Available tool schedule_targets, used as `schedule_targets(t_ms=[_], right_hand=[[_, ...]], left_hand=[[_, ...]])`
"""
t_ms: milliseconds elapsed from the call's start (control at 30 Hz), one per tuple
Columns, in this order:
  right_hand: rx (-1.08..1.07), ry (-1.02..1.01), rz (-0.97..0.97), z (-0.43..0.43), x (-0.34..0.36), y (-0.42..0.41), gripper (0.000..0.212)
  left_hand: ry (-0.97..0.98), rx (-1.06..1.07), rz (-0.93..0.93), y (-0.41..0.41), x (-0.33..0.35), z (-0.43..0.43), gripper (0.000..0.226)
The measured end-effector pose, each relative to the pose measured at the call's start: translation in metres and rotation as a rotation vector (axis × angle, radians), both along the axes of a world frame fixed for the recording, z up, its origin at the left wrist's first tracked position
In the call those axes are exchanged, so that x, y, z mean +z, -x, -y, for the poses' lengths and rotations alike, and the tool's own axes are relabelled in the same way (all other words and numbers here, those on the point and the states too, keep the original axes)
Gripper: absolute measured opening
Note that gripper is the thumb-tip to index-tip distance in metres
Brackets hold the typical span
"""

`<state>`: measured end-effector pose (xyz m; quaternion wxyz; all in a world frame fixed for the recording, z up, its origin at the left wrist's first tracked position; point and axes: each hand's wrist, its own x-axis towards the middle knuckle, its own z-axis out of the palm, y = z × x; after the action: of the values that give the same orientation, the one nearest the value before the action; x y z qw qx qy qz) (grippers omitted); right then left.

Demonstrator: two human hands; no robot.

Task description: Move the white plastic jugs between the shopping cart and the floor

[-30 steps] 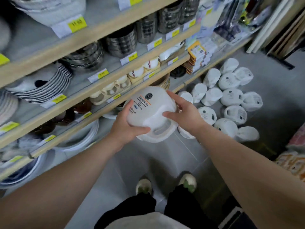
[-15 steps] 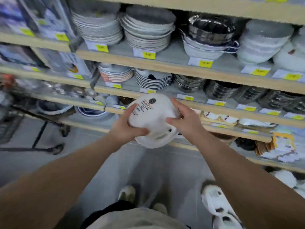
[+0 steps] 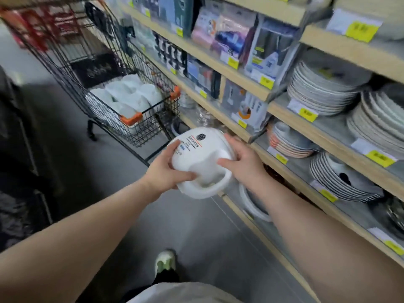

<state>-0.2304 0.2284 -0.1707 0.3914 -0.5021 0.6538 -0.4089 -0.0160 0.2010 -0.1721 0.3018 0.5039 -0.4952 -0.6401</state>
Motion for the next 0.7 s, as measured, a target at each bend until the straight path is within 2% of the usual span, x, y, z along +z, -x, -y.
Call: schedule_targets(t_ms=[333, 700], right_hand=[[0.115, 0.014, 0.053, 0.192, 0.004, -0.116, 0.071], [0.276, -0.118, 0.055, 0.408, -0.032, -0.15, 0.07]], left_hand=[[0.087, 0.241, 0.021, -0.107, 0.012, 0.152, 0.104], [0.091, 0.621, 0.275, -0.126, -0.037, 0.32, 0.081]])
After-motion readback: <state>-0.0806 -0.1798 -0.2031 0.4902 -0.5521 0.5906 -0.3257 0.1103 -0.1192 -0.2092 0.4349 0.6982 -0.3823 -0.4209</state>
